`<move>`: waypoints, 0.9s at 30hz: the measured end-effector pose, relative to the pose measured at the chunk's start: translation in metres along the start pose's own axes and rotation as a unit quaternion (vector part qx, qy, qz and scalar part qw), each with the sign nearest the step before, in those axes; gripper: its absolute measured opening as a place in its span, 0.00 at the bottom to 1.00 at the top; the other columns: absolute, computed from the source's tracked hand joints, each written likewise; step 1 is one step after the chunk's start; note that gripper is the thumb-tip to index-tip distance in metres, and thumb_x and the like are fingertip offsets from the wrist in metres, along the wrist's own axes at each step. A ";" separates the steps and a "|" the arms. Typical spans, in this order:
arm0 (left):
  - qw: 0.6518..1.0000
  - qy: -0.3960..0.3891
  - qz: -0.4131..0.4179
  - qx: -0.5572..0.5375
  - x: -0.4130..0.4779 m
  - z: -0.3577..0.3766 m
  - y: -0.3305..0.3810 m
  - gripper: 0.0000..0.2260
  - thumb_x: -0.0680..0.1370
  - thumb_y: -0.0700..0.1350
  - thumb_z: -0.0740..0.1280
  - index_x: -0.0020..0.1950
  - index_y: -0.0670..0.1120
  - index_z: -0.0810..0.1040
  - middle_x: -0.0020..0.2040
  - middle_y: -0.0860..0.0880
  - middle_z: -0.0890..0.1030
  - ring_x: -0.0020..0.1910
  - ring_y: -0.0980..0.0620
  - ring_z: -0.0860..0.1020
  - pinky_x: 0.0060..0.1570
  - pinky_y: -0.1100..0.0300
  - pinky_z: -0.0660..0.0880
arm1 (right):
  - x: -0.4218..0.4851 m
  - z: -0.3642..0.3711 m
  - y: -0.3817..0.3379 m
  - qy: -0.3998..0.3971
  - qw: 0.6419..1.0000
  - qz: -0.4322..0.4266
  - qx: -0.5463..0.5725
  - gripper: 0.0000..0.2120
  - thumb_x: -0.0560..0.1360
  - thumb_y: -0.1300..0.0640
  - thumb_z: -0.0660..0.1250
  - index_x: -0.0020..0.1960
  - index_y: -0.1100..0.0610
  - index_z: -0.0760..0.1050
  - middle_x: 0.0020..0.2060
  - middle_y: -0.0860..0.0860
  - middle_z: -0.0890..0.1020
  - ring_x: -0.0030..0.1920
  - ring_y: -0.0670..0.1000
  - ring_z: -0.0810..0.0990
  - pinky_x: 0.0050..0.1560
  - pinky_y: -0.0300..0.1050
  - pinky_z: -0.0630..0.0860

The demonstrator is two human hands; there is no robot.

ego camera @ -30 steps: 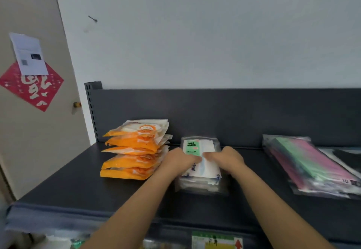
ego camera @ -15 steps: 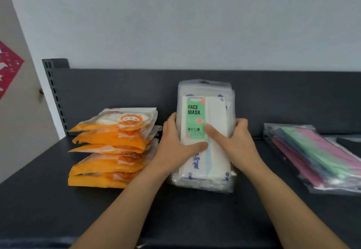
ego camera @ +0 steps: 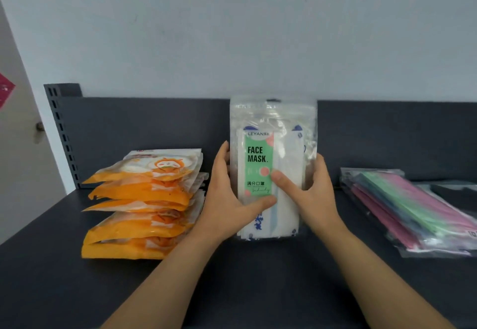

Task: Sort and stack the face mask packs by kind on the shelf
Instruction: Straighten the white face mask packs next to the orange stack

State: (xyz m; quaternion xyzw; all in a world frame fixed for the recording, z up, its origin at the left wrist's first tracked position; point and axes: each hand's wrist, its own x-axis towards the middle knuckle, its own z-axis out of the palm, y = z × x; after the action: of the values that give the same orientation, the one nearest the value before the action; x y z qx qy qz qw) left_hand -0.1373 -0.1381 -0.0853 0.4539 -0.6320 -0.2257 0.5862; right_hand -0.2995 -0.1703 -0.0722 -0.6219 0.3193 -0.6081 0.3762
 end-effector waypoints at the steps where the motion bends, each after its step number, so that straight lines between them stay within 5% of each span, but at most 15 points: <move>1: 1.000 -0.005 0.003 0.004 0.000 0.001 0.000 0.51 0.61 0.52 0.80 0.76 0.60 0.52 0.68 0.54 0.72 0.65 0.55 0.75 0.55 0.53 0.80 | 0.000 -0.001 0.001 -0.001 1.000 0.003 0.009 0.36 0.58 0.43 0.80 0.60 0.53 0.70 0.54 0.48 0.83 0.53 0.47 0.83 0.48 0.48 0.82; 6: 1.000 -0.003 0.010 -0.012 -0.002 0.002 0.009 0.39 0.67 0.42 0.79 0.72 0.52 0.63 0.61 0.54 0.77 0.58 0.56 0.79 0.44 0.58 0.82 | 0.003 0.001 0.002 0.000 1.000 -0.002 -0.003 0.30 0.59 0.43 0.78 0.55 0.51 0.71 0.52 0.49 0.83 0.50 0.49 0.85 0.46 0.52 0.83; 9: 0.997 -0.011 -0.006 -0.075 0.001 0.003 0.011 0.40 0.68 0.38 0.78 0.74 0.51 0.60 0.63 0.54 0.77 0.61 0.56 0.79 0.51 0.56 0.81 | 0.008 -0.001 -0.002 0.001 1.000 -0.001 -0.014 0.24 0.62 0.46 0.75 0.55 0.52 0.74 0.49 0.48 0.84 0.47 0.46 0.85 0.44 0.43 0.82; 12: 0.987 -0.044 -0.124 -0.096 0.006 0.000 0.011 0.34 0.67 0.39 0.79 0.67 0.53 0.66 0.61 0.52 0.79 0.57 0.55 0.81 0.54 0.53 0.80 | 0.014 -0.006 0.002 -0.053 0.991 0.099 -0.074 0.22 0.65 0.43 0.74 0.53 0.54 0.78 0.48 0.50 0.86 0.45 0.50 0.86 0.47 0.51 0.83; 16: 0.952 -0.086 -0.291 -0.038 0.007 -0.007 0.008 0.19 0.67 0.44 0.80 0.53 0.49 0.76 0.49 0.51 0.84 0.47 0.54 0.83 0.50 0.57 0.81 | 0.009 -0.008 0.011 -0.147 0.931 0.256 -0.215 0.17 0.69 0.41 0.72 0.45 0.55 0.82 0.40 0.50 0.87 0.42 0.52 0.86 0.52 0.53 0.81; 21: 0.948 -0.093 -0.257 0.165 0.005 -0.003 0.004 0.15 0.66 0.55 0.77 0.42 0.58 0.71 0.52 0.55 0.79 0.51 0.55 0.79 0.52 0.59 0.78 | 0.008 -0.002 0.006 -0.150 0.867 0.252 -0.404 0.20 0.68 0.31 0.65 0.41 0.48 0.73 0.40 0.45 0.79 0.42 0.47 0.78 0.43 0.45 0.75; 24: 0.946 -0.083 -0.198 0.244 0.004 0.003 0.002 0.17 0.69 0.57 0.73 0.55 0.55 0.75 0.60 0.51 0.75 0.60 0.52 0.75 0.55 0.59 0.74 | 0.009 0.001 0.016 -0.142 0.831 0.224 -0.489 0.34 0.66 0.24 0.57 0.51 0.52 0.75 0.55 0.53 0.77 0.49 0.52 0.77 0.39 0.47 0.71; 27: 0.940 -0.056 -0.146 0.302 0.002 0.006 0.005 0.26 0.74 0.56 0.69 0.69 0.48 0.69 0.67 0.52 0.69 0.66 0.53 0.68 0.57 0.64 0.66 | 0.008 0.000 0.013 -0.112 0.830 0.212 -0.503 0.42 0.68 0.26 0.58 0.66 0.59 0.69 0.64 0.56 0.70 0.60 0.57 0.75 0.46 0.48 0.71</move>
State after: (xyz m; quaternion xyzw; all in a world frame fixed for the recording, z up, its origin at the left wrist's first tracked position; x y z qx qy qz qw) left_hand -0.1445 -0.1389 -0.0811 0.6839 -0.6287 -0.1323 0.3457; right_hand -0.2982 -0.1844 -0.0794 -0.7060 0.6609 -0.1948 0.1640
